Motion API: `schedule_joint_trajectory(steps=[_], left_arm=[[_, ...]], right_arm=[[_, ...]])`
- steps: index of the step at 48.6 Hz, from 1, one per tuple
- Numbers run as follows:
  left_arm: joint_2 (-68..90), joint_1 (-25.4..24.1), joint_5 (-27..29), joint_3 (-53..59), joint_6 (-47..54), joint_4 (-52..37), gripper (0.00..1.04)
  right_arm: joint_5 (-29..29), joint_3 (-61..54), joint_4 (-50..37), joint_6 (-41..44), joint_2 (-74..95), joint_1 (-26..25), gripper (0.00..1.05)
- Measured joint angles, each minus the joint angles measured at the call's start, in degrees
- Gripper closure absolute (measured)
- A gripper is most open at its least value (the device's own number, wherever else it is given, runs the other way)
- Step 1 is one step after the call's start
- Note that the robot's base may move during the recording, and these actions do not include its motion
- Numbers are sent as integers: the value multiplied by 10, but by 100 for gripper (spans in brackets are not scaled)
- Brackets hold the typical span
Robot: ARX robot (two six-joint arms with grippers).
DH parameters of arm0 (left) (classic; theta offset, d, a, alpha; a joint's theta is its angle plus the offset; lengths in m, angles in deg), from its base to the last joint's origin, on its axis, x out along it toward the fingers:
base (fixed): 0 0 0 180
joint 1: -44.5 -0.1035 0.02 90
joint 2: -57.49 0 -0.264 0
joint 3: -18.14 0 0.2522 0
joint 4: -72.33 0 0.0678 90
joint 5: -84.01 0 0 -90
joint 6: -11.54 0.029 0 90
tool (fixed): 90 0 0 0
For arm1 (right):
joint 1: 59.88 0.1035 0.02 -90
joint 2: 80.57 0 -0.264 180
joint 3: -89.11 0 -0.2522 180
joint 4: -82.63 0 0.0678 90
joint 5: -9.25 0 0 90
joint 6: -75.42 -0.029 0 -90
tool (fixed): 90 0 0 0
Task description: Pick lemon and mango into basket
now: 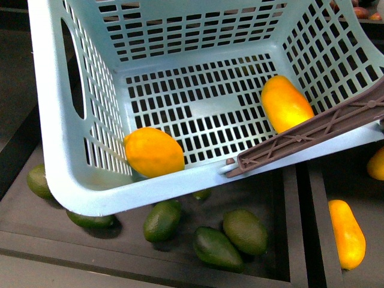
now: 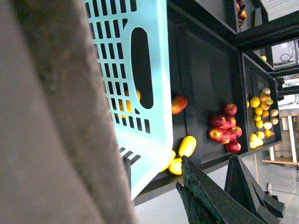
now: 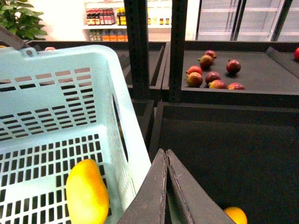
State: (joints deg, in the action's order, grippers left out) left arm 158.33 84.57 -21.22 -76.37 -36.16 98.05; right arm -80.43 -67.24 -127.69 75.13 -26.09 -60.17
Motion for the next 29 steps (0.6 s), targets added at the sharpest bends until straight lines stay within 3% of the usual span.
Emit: schedule_joint_trajectory(steps=[29], left_arm=[[0,0,-2,0,-1,0,74]], right_arm=[[-3,-89,83,0,-174,1,103]])
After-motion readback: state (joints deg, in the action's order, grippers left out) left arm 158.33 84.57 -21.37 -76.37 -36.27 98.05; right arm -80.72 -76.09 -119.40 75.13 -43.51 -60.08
